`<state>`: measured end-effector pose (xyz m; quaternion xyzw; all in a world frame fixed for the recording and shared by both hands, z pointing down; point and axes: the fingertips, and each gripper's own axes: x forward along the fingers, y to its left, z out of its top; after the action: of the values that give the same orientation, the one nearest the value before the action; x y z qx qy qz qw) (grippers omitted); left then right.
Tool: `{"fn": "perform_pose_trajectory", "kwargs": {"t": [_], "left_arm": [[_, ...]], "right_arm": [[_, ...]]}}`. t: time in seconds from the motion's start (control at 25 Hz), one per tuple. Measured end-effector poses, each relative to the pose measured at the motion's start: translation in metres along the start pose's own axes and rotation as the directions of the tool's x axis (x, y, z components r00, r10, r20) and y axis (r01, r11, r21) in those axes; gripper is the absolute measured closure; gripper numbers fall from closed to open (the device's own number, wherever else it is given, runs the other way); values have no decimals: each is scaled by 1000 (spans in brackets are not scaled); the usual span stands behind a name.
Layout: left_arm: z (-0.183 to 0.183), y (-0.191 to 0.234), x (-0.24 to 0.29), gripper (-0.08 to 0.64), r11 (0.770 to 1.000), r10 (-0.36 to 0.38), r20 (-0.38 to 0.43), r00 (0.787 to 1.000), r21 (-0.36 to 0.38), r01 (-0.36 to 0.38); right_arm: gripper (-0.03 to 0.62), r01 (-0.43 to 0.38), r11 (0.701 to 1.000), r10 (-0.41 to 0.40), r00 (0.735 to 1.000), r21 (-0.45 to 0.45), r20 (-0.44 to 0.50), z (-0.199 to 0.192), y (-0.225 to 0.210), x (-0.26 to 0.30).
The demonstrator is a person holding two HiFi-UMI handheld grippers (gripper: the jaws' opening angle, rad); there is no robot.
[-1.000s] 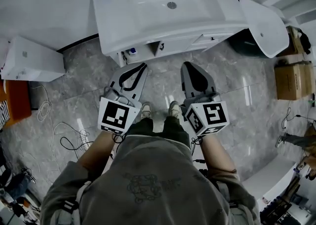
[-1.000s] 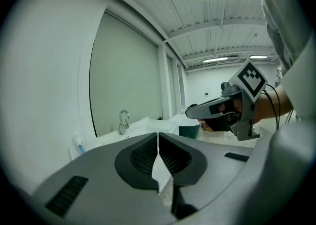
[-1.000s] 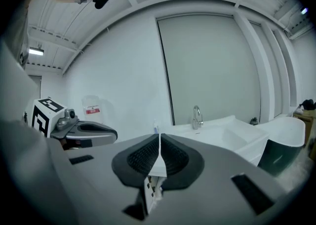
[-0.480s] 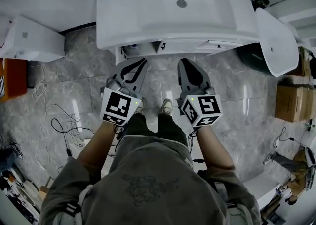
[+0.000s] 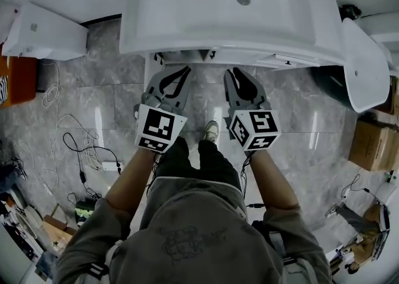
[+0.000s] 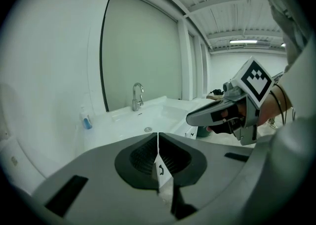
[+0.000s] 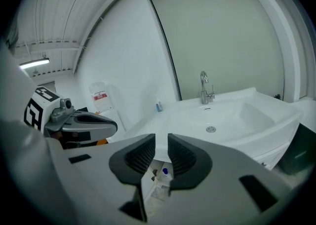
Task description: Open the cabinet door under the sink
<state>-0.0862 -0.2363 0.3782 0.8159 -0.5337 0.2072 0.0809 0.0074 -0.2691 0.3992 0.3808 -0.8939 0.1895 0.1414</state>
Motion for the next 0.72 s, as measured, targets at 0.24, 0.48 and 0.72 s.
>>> {"fn": "perform_pose_trajectory", "kwargs": {"t": [0.24,0.48,0.72], "left_arm": [[-29,-5,29,538,1000,-28,-45,999,10,28],[-58,-9,52,538,999,-35,-82,996,15,36],[-100,-10,80,538,999,-51,-104,993,-17,49]], "right_arm": [[500,61,998,-60,998,24,-25,-43,-32,38],[490,69,998,-67,995,12,-75,-84,-44,65],[478,78,997,-77,991,8,-112,-124,-62,95]]}}
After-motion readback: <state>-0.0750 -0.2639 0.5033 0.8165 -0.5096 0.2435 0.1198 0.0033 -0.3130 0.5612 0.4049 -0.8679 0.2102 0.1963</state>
